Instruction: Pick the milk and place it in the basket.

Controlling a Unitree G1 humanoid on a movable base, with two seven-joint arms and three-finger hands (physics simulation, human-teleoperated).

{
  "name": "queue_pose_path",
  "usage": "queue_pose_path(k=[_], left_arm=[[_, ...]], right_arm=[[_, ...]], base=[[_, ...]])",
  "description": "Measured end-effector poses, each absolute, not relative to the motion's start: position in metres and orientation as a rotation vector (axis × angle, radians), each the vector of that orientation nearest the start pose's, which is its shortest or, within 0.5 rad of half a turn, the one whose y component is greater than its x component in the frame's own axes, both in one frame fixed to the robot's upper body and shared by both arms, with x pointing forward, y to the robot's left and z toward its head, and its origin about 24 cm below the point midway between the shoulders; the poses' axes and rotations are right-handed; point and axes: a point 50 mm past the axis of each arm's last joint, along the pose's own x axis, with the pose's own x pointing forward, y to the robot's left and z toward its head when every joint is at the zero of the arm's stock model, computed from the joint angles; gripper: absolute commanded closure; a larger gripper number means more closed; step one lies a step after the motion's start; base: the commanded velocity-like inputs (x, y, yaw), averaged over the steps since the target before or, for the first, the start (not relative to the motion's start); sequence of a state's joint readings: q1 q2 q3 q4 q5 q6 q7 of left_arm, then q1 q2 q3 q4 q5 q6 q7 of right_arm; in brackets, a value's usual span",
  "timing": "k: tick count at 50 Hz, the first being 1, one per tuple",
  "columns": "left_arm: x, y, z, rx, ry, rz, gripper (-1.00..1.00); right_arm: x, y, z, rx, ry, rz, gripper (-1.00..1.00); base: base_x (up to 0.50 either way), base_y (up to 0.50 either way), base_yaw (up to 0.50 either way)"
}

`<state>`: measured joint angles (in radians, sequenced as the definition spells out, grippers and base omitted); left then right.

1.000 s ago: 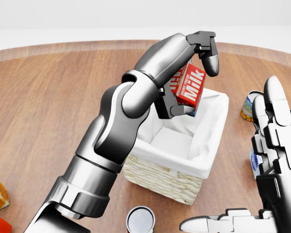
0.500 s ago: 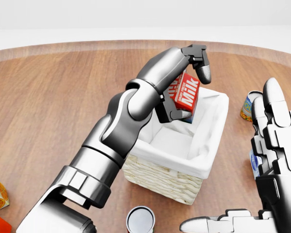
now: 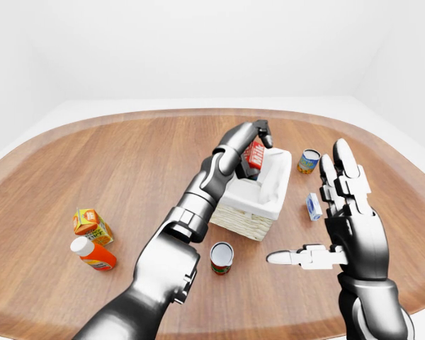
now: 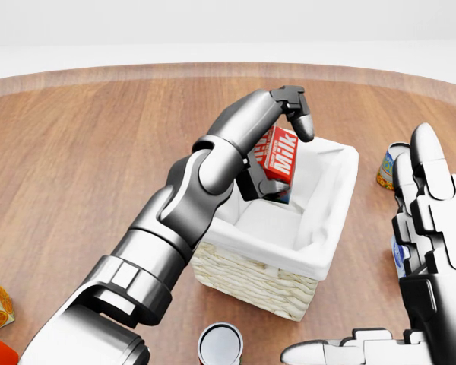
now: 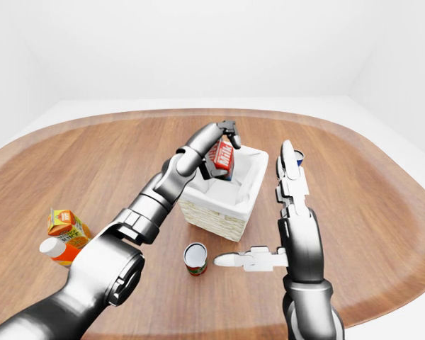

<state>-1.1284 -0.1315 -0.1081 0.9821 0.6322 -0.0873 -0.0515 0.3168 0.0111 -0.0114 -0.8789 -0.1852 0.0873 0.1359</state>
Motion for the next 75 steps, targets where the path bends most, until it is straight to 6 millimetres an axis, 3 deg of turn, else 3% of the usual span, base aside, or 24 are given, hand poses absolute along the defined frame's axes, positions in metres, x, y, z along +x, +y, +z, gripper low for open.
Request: queue_pose_path(k=[64,65,66,75], left_arm=[[0.382,-0.021,0.145,0.78,-0.21,-0.46,1.0],[0.382,-0.021,0.146,0.779,-0.211,-0.458,0.4],[0.383,-0.02,0.146,0.778,-0.212,-0.454,-1.0],[0.385,-0.019,0.156,0.738,-0.239,-0.413,-1.0]], right_arm=[[0.165,-0.161,0.165,-0.236,-0.454,-0.022,-1.0],[0.165,-0.161,0.165,-0.236,-0.454,-0.022,-1.0],[0.165,-0.161,0.165,-0.236,-0.454,-0.021,-1.0],[0.165,-0.16,0.165,-0.236,-0.455,-0.02,-1.0]], base=[[0.0,0.0,0.0],[0.0,0.0,0.0],[0.0,0.0,0.0],[0.0,0.0,0.0]])
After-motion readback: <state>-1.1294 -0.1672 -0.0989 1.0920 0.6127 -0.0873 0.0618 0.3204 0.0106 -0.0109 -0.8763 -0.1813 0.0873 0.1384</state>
